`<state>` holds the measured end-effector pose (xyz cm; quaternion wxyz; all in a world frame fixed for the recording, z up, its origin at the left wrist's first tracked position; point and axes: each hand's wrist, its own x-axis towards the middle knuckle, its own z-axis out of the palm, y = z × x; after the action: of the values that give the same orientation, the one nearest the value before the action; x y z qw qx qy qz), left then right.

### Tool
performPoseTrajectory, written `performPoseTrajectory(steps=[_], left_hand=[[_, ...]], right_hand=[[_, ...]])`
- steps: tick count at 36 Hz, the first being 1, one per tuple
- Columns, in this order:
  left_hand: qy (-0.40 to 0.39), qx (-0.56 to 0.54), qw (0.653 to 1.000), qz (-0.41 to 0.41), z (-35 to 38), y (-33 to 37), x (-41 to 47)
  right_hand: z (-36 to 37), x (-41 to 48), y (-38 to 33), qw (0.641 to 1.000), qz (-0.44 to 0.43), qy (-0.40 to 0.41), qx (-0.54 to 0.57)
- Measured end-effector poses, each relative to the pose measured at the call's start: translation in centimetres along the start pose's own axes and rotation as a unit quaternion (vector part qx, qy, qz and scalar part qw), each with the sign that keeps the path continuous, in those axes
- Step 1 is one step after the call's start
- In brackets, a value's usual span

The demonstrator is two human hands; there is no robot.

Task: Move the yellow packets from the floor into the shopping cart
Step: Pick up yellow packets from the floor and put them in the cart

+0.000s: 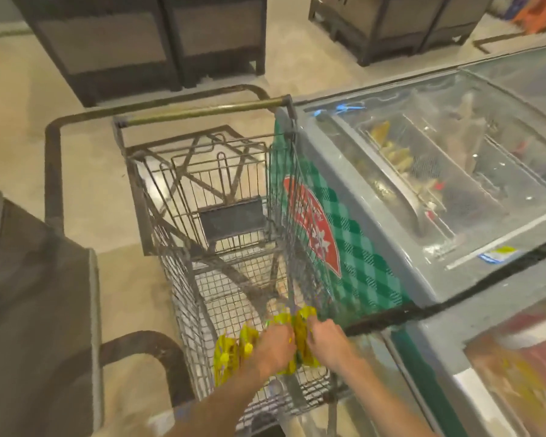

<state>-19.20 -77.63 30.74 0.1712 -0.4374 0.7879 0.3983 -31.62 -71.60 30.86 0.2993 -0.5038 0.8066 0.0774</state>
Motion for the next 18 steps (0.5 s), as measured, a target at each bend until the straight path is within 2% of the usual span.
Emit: performPoseTrajectory(steps=[6, 10, 13, 18], left_hand=[[-0.056, -0.021, 0.997, -0.051, 3.2, -1.4, 3.3], [-0.059, -0.011, 0.992, -0.109, 5.6, -3.5, 5.5], [-0.081, -0.008, 0.992, -0.095, 6.0, -3.7, 5.9], [-0.103, -0.008, 0.991, -0.081, 6.5, -3.6, 7.3]], right_hand=[[4.0, 4.0, 1.1, 0.996, 0.017, -0.077, -0.032], [6.1, 5.9, 1.6, 0.995, 0.021, -0.096, -0.025], [6.9, 6.7, 1.5, 0.992, 0.013, -0.114, -0.043], [7.6, 7.8, 1.9, 0.991, 0.036, -0.128, -0.009]])
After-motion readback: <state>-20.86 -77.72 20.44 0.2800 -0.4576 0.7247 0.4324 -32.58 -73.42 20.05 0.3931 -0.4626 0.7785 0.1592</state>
